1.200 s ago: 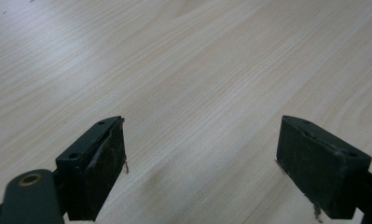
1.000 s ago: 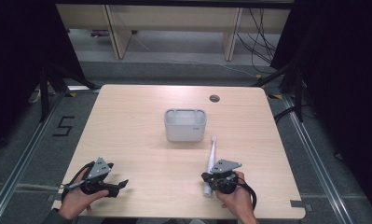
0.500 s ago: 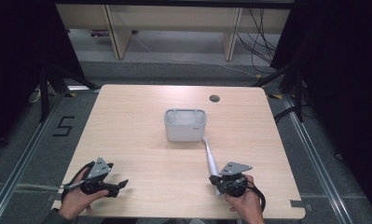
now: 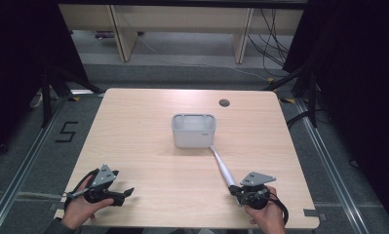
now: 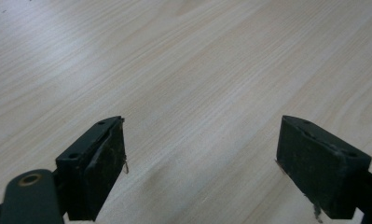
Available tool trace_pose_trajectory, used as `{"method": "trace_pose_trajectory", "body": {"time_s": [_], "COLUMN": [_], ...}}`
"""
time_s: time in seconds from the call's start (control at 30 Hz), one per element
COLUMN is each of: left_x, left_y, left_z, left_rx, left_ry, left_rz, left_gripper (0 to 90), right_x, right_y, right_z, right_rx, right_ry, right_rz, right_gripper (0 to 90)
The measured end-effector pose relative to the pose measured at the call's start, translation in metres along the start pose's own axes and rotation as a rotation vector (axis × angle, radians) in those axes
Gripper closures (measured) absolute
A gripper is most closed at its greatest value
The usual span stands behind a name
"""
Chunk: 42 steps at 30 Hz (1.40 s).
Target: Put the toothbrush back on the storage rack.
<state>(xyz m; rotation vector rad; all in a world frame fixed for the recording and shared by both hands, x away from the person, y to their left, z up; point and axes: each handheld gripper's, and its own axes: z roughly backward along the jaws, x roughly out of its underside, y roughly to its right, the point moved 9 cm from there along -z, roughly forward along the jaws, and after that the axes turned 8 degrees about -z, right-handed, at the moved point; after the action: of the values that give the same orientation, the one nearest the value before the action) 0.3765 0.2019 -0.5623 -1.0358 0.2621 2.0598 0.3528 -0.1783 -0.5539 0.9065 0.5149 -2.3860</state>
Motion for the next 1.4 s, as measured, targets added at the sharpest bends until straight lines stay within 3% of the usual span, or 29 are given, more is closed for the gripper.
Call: {"method": "trace_pose_trajectory", "body": {"time_s": [0.2, 0.27, 0.37, 0.4, 0.43, 0.47, 0.57, 0.6, 0.7, 0.73, 0.77, 0.8, 0.93, 1.0, 1.13, 1.23, 1.37, 1.4], "left_x": [0.001, 0.000, 0.000, 0.000, 0.000, 0.000, 0.000, 0.000, 0.000, 0.000, 0.000, 0.000, 0.001, 0.002, 0.001, 0.001, 0.000, 0.000], "left_y": [0.000, 0.000, 0.001, 0.001, 0.001, 0.001, 0.000, 0.000, 0.001, 0.001, 0.001, 0.001, 0.000, -0.001, 0.000, -0.001, 0.001, 0.001], "left_z": [0.001, 0.000, 0.001, 0.001, 0.001, 0.001, 0.001, 0.001, 0.001, 0.000, 0.000, 0.001, 0.000, 0.001, 0.001, 0.001, 0.000, 0.000], "left_rx": [-0.001, 0.000, 0.000, 0.000, 0.000, -0.001, -0.001, -0.004, 0.003, 0.003, 0.002, 0.001, -0.005, -0.009, -0.006, -0.008, 0.000, 0.000], "left_ry": [-0.009, 0.000, 0.001, -0.001, -0.002, -0.002, -0.007, -0.009, -0.003, -0.003, -0.003, -0.002, -0.006, -0.009, -0.004, -0.009, 0.002, 0.002], "left_rz": [-0.004, -0.001, 0.006, 0.006, 0.005, 0.006, -0.003, -0.005, 0.005, 0.008, 0.008, 0.013, 0.012, 0.009, 0.015, 0.010, 0.023, 0.023], "left_gripper": [15.2, 15.2, 15.2, 15.2, 15.2, 15.1, 15.2, 15.1, 15.2, 15.1, 15.1, 15.2, 15.2, 15.2, 15.2, 15.2, 15.2, 15.2], "right_x": [0.004, 0.006, 0.006, 0.010, 0.009, 0.004, 0.005, 0.002, -0.003, -0.008, -0.008, -0.013, -0.019, -0.021, -0.027, -0.028, -0.032, -0.036], "right_y": [0.009, 0.010, 0.014, 0.010, 0.011, 0.014, 0.010, 0.011, 0.007, 0.007, 0.007, 0.006, 0.008, 0.009, 0.013, 0.013, 0.015, 0.016], "right_z": [0.005, 0.007, 0.008, 0.009, 0.009, 0.009, 0.011, 0.010, 0.012, 0.012, 0.012, 0.013, 0.011, 0.008, -0.001, -0.006, -0.012, -0.016], "right_rx": [0.016, 0.020, 0.029, 0.022, 0.025, 0.020, 0.024, 0.025, 0.038, 0.052, 0.052, 0.080, 0.105, 0.114, 0.097, 0.088, 0.083, 0.079], "right_ry": [-0.002, -0.012, 0.000, -0.022, -0.011, 0.013, -0.002, 0.009, 0.017, 0.012, 0.012, -0.004, -0.027, -0.066, -0.107, -0.130, -0.162, -0.173], "right_rz": [0.016, -0.009, 0.009, -0.051, -0.055, 0.012, -0.015, 0.019, 0.049, 0.112, 0.112, 0.155, 0.211, 0.238, 0.266, 0.251, 0.267, 0.299], "right_gripper": [85.8, 85.7, 85.5, 85.4, 85.0, 83.9, 82.2, 80.9, 74.3, 69.6, 69.6, 65.4, 61.2, 56.9, 51.6, 48.0, 46.0, 45.7]}}
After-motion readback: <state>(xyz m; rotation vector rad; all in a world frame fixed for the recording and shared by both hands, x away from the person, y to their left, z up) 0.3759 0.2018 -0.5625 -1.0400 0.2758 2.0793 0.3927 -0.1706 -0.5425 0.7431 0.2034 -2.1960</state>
